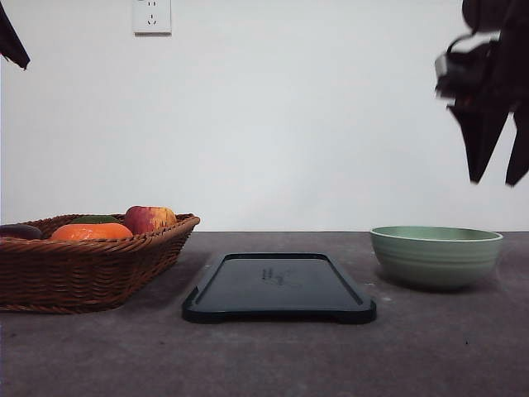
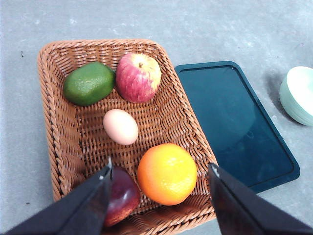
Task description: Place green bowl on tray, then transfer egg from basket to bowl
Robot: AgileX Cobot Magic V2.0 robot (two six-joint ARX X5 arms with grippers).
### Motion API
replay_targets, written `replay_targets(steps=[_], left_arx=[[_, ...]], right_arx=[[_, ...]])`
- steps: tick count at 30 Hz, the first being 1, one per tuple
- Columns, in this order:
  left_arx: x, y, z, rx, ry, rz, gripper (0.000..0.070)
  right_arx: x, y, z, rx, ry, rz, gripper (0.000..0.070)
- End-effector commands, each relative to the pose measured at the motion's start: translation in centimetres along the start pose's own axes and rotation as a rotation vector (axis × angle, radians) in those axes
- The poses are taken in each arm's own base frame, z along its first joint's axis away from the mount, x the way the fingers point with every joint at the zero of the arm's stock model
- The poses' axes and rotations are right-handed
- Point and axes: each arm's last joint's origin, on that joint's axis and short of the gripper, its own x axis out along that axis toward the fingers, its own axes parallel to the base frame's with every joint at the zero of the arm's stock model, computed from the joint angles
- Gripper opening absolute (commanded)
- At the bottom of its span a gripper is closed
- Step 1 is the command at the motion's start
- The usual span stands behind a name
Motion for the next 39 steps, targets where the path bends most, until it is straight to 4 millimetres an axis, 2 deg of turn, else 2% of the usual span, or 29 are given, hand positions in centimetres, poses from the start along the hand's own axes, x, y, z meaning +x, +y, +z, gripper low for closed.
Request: replay_targets(steps=[1,9,14,18,28,31,33,34,39], left_arx=[[-0.2,-0.1,0.6,0.01,-0.024,-0.007,0.0391],[-0.2,-0.1,0.6,0.01,-0.024,-0.007,0.0391],[-0.2,-0.1,0.6,0.01,-0.023,-0.007,0.0391],[-0.2,-0.1,0.6,0.01,-0.023,-0.007,0.0391],[-0.2,-0.1,0.6,0.01,-0.023,-0.007,0.0391],[-0.2,-0.1,0.6,0.009,-0.023,-0.007,0.0391],[-0.2,-0.1,0.6,0.009,-0.023,-0.007,0.0391],[-0.2,-0.1,0.6,0.009,-0.023,-0.007,0.0391],[-0.2,-0.1,0.6,0.009,-0.023,-0.007,0.0391]], right_arx=[[0.7,-0.4,0.7,-0.004,0.002,-0.006,0.0295],[3.6,-2.0,1.0,0.04,0.07,0.002,0.0294],[4.1,-2.2,1.3,0.046,0.054,0.065,0.0293],[4.4,-2.2,1.4,0.045,0.047,0.066,0.0239],[6.4,-2.5,1.5,0.053,0.093,0.068,0.0228],[6.6,-2.5,1.5,0.053,0.095,0.067,0.009],[6.6,-2.5,1.5,0.051,0.091,0.067,0.0027],[6.6,-2.5,1.5,0.052,0.09,0.067,0.0009],[6.6,-2.5,1.5,0.053,0.096,0.069,0.0005]])
